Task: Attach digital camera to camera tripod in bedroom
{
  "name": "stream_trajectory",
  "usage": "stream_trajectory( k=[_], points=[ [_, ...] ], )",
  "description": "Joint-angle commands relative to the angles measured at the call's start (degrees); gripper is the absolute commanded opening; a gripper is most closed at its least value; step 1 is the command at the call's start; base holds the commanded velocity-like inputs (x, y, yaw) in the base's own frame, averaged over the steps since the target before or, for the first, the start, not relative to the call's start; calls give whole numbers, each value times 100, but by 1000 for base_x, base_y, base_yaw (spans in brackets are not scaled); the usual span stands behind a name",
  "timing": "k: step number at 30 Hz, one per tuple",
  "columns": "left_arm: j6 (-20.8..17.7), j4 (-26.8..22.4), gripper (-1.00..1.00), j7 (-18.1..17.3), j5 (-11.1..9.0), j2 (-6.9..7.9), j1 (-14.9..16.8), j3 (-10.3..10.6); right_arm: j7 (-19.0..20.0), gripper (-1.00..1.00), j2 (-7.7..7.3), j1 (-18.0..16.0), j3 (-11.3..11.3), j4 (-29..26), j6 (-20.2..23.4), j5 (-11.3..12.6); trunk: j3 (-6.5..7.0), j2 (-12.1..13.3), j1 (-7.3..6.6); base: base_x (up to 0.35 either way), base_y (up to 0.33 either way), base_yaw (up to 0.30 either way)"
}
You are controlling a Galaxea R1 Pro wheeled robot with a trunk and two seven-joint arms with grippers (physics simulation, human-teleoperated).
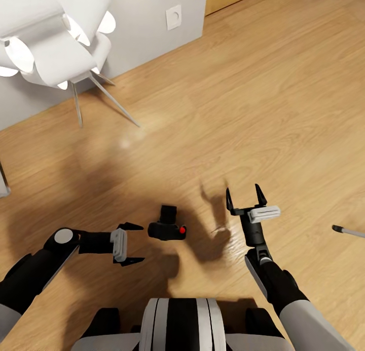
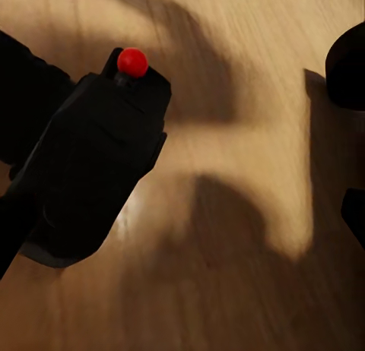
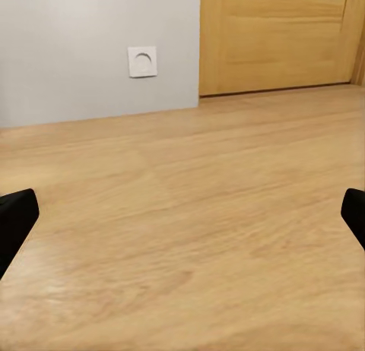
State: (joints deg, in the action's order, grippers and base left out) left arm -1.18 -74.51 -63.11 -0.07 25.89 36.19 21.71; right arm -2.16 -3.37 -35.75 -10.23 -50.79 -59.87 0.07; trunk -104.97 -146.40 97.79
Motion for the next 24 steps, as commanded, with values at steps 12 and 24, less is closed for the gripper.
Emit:
stream_trajectory(
  k=[12, 24],
  points=[
    [-14, -190, 100, -448, -1, 4, 3, 8, -31, 100, -6, -3, -98, 22, -13, 2, -3, -17, 30, 0, 0, 0],
    [-385, -552, 100, -504, 5, 4, 2, 4, -35, 100, -6, -3, -110, 25, -13, 2, -3, -33, 61, 0, 0, 0]
  ],
)
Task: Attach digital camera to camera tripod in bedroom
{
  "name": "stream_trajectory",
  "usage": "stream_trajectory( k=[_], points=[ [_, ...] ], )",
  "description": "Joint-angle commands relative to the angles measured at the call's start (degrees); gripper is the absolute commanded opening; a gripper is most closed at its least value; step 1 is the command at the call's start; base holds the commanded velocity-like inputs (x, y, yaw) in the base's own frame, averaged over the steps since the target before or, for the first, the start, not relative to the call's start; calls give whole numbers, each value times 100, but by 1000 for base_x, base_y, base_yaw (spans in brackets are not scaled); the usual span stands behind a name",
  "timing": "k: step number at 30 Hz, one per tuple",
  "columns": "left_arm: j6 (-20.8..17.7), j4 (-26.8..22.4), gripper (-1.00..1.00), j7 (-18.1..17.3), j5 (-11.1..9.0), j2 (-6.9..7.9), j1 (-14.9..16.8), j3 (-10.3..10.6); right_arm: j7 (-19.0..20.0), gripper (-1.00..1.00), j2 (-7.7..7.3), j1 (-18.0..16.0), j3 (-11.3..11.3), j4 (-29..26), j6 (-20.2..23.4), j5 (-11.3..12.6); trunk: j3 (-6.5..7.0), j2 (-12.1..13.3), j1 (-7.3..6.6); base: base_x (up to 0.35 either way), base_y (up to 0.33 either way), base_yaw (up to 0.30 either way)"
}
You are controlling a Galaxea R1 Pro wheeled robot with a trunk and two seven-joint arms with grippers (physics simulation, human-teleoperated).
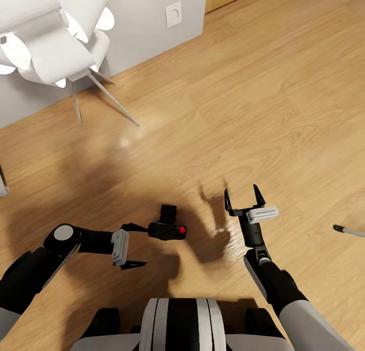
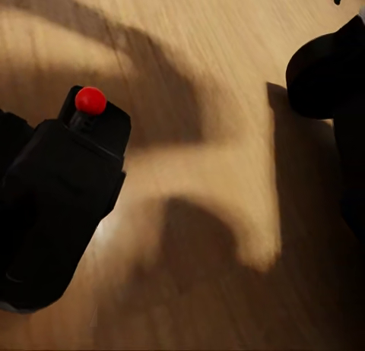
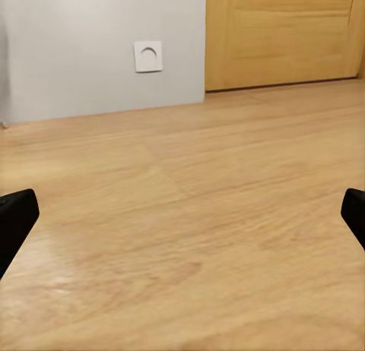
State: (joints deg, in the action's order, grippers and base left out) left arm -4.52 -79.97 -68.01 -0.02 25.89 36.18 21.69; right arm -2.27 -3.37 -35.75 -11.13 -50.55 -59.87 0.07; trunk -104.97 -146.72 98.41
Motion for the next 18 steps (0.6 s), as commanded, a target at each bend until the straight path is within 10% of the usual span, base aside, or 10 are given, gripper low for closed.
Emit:
stream_trajectory(
  k=[1, 18],
  points=[
    [-112, -26, 100, -15, 0, 3, 3, 5, -25, 100, -6, -3, -20, 1, -13, 2, -3, -3, 2, 0, 0, 0],
    [-395, -370, 100, 4, 8, -10, 5, 37, -37, 100, -6, -3, -21, 1, -13, 2, -3, -3, 2, 0, 0, 0]
  ],
)
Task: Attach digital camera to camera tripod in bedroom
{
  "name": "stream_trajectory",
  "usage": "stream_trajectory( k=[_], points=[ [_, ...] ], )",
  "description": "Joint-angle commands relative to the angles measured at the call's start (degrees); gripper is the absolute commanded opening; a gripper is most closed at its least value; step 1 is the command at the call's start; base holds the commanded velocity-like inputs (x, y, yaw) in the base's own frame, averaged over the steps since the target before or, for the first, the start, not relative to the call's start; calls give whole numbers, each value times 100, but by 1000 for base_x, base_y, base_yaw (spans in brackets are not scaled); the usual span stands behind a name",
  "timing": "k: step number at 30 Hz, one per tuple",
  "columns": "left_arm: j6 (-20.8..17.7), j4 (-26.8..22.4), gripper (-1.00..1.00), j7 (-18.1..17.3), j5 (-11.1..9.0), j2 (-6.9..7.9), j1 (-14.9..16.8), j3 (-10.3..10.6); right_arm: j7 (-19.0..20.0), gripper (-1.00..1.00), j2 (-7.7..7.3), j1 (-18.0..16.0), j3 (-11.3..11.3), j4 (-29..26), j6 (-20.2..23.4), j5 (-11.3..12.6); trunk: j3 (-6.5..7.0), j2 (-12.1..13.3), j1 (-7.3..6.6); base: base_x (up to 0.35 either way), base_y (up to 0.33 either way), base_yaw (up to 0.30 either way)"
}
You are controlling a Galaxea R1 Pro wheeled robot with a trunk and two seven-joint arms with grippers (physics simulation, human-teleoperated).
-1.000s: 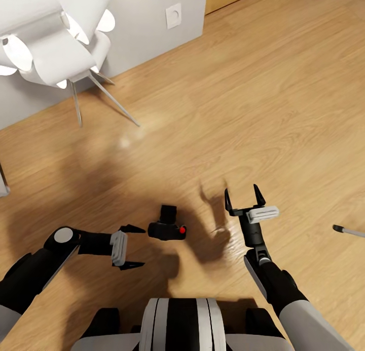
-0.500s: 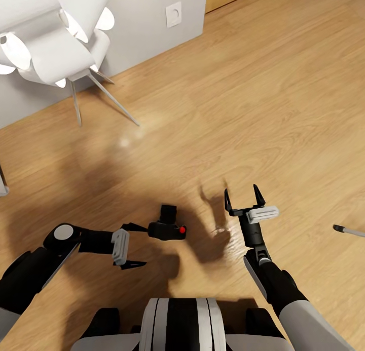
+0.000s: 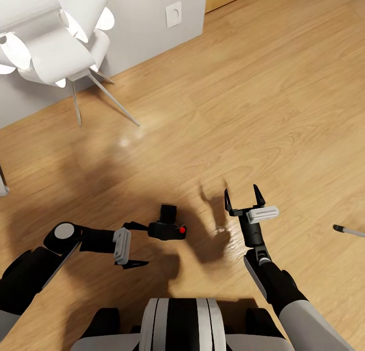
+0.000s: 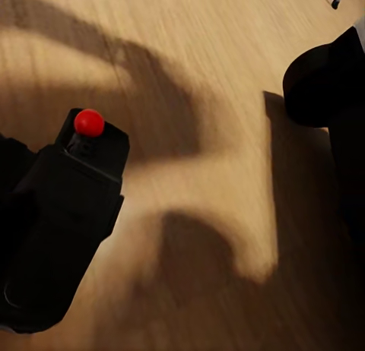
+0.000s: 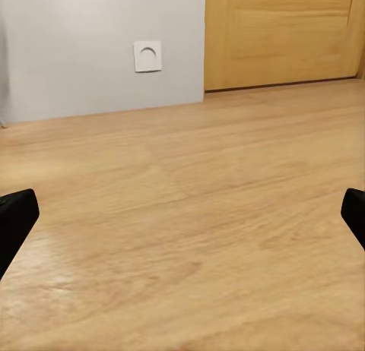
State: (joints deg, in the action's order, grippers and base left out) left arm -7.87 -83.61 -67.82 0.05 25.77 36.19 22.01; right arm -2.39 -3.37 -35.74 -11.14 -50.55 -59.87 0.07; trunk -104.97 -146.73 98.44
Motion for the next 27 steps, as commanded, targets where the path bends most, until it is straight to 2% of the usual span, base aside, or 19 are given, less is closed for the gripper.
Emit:
stream_trajectory(
  k=[1, 13, 19, 23, 27],
  points=[
    [-59, -6, 100, -11, 3, 0, 3, 12, -27, 100, -6, -3, -20, 1, -13, 2, -3, -1, -1, 0, 0, 0],
    [-59, 53, 100, 29, 12, -54, 7, 51, -33, 100, -6, -3, -20, 1, -13, 2, -3, -1, -1, 0, 0, 0],
    [-44, 231, 100, 148, 12, -129, 4, 25, -33, 100, -6, -3, -20, 1, -13, 2, -3, -1, -1, 0, 0, 0],
    [-38, 529, 100, 472, 8, -236, 4, -40, -33, 100, -6, -3, -20, 1, -13, 2, -3, -1, -1, 0, 0, 0],
    [-15, 935, 100, 1029, 5, -330, 3, -88, -33, 100, -6, -3, -20, 1, -13, 2, -3, -1, -1, 0, 0, 0]
  ],
)
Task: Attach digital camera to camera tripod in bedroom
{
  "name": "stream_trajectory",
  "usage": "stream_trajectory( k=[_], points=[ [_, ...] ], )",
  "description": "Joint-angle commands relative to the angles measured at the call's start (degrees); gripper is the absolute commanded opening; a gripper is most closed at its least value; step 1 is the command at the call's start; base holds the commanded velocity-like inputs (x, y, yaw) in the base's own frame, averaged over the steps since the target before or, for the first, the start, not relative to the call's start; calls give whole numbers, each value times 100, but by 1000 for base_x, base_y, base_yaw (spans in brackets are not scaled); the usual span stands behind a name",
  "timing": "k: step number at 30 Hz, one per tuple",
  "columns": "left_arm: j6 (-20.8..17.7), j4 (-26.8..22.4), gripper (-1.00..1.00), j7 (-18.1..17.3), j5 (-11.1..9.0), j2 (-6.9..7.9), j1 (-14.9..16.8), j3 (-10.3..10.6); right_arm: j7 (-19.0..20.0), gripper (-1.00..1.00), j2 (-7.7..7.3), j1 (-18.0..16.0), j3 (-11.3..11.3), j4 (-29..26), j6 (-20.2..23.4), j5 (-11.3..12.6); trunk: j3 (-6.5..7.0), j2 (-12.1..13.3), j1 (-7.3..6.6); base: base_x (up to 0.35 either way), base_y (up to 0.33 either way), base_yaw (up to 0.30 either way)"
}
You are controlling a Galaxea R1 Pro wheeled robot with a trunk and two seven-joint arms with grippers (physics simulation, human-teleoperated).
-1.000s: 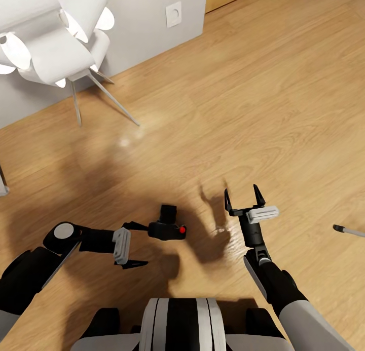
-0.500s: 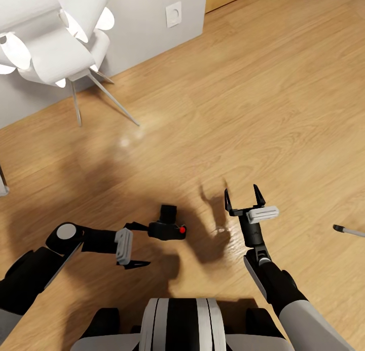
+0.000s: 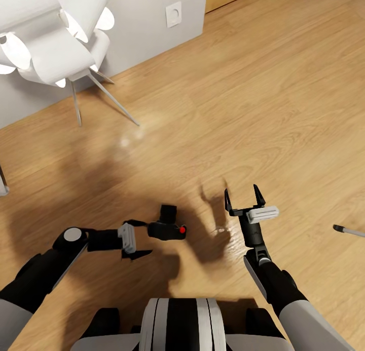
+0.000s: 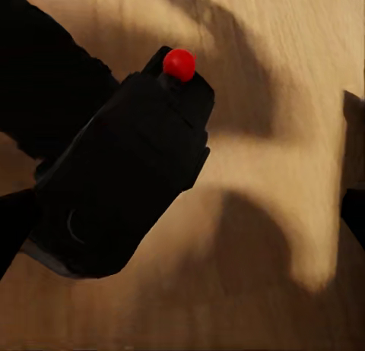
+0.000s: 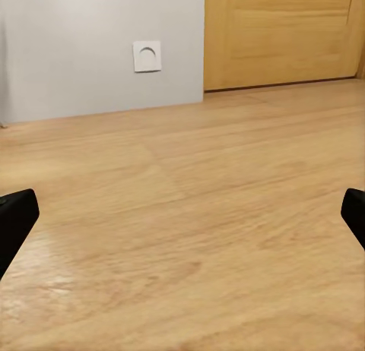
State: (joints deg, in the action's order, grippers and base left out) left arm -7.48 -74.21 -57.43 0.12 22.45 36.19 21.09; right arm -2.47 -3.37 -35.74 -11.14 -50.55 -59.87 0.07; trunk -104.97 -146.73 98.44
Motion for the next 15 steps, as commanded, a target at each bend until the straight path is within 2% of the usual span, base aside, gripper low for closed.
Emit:
stream_trajectory(
  k=[1, 2, 3, 7, 15],
  points=[
    [-51, 76, 100, 131, -2, -13, 3, -2, -26, 100, -6, -3, -20, 1, -13, 2, -3, -1, -1, 0, 0, 0],
    [-51, 76, 100, 131, -2, -13, 3, -2, -26, 100, -6, -3, -20, 1, -13, 2, -3, -1, -1, 0, 0, 0],
    [-42, 192, 100, 387, -2, -38, 2, -7, -26, 100, -6, -3, -20, 1, -13, 2, -3, -1, -1, 0, 0, 0],
    [-24, 310, 100, 687, -3, -69, 2, -13, -26, 100, -6, -3, -20, 5, -13, 2, -3, -1, -1, 0, 0, 0],
    [37, 369, 100, 845, -3, -116, 6, 2, -26, 100, -6, -3, -20, 7, -13, 2, -3, -1, -1, 0, 0, 0]
  ],
)
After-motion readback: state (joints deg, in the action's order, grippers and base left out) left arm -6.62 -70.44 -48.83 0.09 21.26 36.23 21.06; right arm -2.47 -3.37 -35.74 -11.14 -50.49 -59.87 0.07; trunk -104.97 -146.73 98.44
